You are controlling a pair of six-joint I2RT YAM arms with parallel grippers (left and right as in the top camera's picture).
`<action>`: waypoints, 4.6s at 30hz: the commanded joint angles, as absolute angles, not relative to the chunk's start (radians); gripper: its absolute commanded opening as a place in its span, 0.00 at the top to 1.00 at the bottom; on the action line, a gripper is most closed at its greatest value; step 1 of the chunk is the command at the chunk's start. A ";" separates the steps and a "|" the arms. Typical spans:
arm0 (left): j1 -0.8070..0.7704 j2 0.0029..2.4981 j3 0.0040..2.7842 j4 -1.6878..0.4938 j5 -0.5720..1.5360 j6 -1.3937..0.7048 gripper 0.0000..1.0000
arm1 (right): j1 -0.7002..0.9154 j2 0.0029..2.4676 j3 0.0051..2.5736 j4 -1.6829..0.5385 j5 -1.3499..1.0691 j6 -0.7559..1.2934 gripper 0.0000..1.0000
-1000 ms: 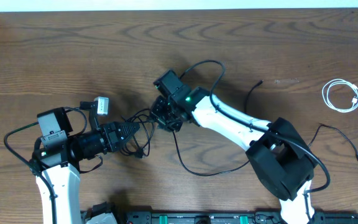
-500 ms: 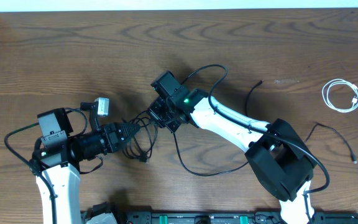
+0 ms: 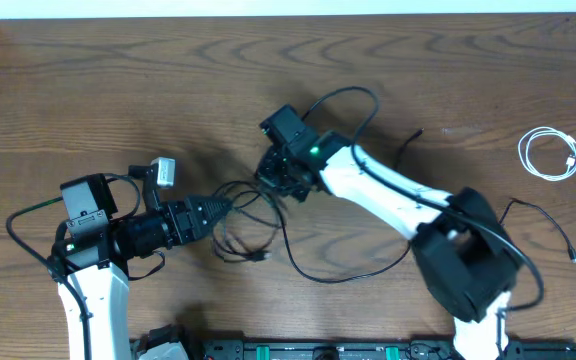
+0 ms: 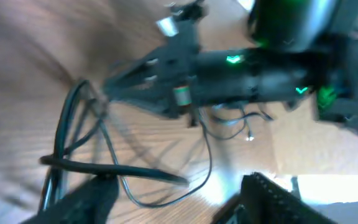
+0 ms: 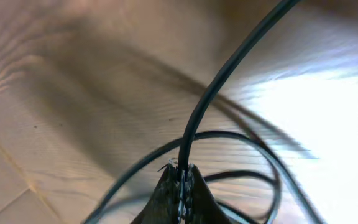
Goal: Untangle cables
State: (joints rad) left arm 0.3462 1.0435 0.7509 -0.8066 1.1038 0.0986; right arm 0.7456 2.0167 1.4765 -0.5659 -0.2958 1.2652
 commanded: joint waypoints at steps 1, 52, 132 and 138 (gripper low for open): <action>0.347 1.045 0.745 -0.808 0.999 0.084 0.24 | 0.716 1.861 1.477 -0.593 -0.199 1.052 0.99; 0.112 1.252 0.745 -0.282 0.971 -0.361 0.25 | 0.466 1.508 1.477 -0.702 -0.896 0.393 0.99; 0.857 1.425 0.741 -0.628 0.756 -0.431 0.93 | -0.652 1.394 1.477 -0.939 -1.328 0.152 0.99; 0.857 1.425 0.741 -0.628 0.738 -0.430 0.92 | -0.697 1.394 1.477 -1.006 -1.060 0.207 0.99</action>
State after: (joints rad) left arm 0.8509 1.4204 0.7456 -0.6250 0.7582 -0.4446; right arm -0.6846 1.4052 1.4731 -0.9894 -1.2148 0.1654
